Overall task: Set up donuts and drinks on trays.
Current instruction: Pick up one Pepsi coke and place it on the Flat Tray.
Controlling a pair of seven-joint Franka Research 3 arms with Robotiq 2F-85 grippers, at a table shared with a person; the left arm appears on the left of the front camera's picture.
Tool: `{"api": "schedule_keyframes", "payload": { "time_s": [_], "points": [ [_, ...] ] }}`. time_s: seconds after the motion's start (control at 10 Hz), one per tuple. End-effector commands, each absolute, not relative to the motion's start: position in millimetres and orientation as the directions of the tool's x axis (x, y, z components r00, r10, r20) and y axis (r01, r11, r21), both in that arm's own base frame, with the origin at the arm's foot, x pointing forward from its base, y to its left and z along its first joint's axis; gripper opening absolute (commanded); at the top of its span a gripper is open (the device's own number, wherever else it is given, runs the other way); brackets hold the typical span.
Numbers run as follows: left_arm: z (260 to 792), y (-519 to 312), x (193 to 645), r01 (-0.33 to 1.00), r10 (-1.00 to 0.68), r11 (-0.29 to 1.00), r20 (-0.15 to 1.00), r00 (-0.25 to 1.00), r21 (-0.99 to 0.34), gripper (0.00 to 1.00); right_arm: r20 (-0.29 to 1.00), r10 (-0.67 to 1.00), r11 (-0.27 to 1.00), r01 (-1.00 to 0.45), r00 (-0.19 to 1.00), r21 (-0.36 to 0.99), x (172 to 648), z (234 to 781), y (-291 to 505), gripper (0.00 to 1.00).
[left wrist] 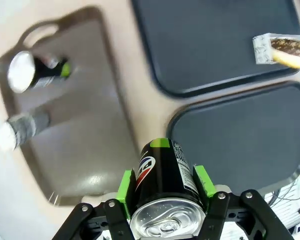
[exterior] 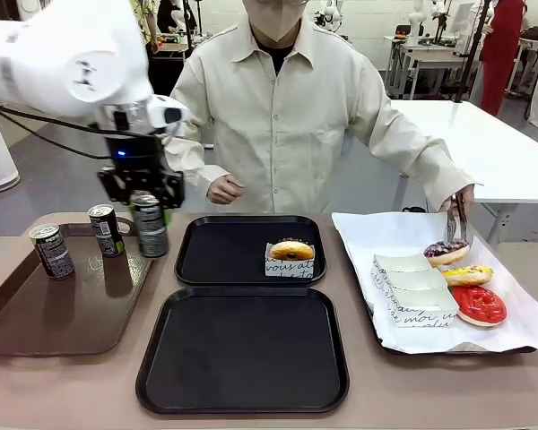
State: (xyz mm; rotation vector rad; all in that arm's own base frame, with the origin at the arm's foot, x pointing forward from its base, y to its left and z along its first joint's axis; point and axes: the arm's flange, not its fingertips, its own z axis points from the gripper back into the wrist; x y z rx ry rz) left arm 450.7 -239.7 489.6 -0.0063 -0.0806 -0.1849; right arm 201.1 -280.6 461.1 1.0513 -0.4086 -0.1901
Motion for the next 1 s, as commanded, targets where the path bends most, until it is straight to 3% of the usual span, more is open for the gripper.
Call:
{"api": "schedule_keyframes", "payload": {
  "time_s": [0.0,0.2,0.4,0.6,0.9],
  "points": [
    [469,-265,476,0.222,-0.217,0.973,0.088,0.972,-0.056,0.59,0.255,-0.342,0.48,-0.065,0.904,0.875,201,462,-282,1.0],
    [450,-276,472,0.287,-0.281,0.954,0.079,0.956,-0.085,0.59,0.255,-0.342,0.48,-0.065,0.904,0.875,201,462,-282,1.0],
    [494,-219,420,0.351,-0.357,0.931,-0.05,0.933,-0.105,0.59,0.255,-0.342,0.48,-0.065,0.904,0.875,201,462,-282,1.0],
    [519,-174,367,0.4,-0.403,0.911,-0.004,0.915,-0.098,0.59,0.255,-0.342,0.48,-0.065,0.904,0.875,201,462,-282,1.0],
    [518,-162,367,0.31,-0.309,0.948,0.035,0.951,-0.069,0.59,0.255,-0.342,0.48,-0.065,0.904,0.875,201,462,-282,1.0]
  ]
}}
